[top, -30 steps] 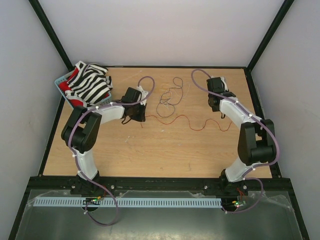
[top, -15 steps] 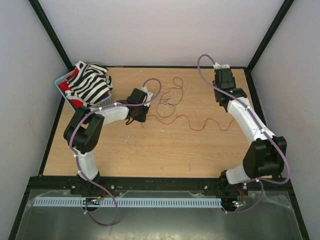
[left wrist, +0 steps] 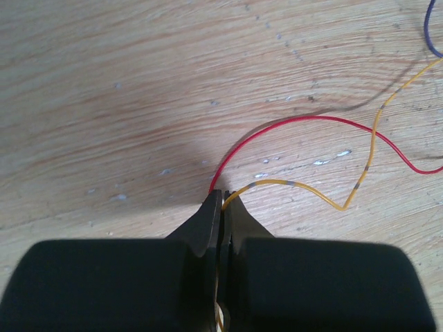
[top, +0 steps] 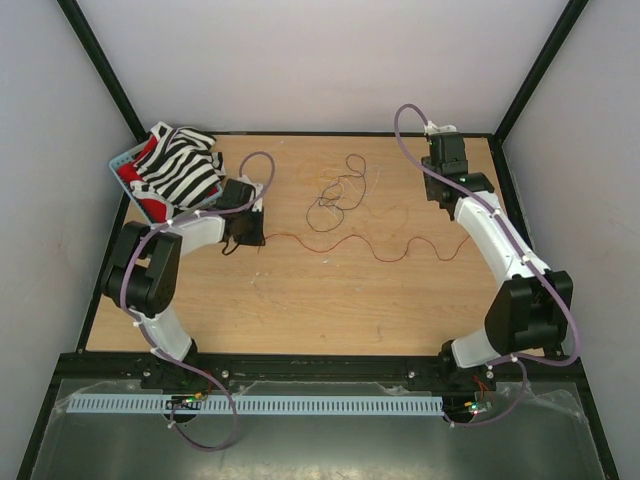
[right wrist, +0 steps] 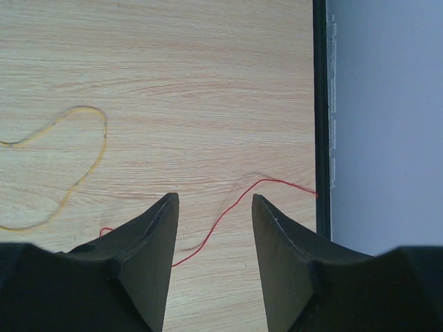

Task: Zip-tie the wires
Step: Straighten the cable at the center of the board.

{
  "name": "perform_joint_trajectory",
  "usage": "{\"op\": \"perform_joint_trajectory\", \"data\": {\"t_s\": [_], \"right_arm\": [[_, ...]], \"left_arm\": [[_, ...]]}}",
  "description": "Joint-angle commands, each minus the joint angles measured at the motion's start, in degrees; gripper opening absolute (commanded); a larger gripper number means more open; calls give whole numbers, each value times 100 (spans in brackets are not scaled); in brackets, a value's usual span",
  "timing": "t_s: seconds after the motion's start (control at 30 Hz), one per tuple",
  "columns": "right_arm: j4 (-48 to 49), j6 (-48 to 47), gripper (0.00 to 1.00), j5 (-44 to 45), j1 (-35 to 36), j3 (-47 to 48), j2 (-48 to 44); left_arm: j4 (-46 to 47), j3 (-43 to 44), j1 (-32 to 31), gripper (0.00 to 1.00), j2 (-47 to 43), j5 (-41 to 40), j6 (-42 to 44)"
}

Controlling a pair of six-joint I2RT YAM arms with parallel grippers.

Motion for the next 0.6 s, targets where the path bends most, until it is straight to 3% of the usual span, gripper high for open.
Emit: {"op": "perform_joint_trajectory", "data": {"t_s": [0.0,0.3,0.43,0.57], "right_arm": [[6,28,57,-108,13,235,104],[128,88,62,-810,19,204,226],[132,265,71,-1689,20,102,411],[297,665,71,-2586,188,-9,724]], "left_arm": [[-830,-466,206,0,25,-163,-321],[-794,-247,156,0,152,430,-20],[-803,-198,104,0,278,380,-24],[-785,-194,95,0,278,409,-50]]}}
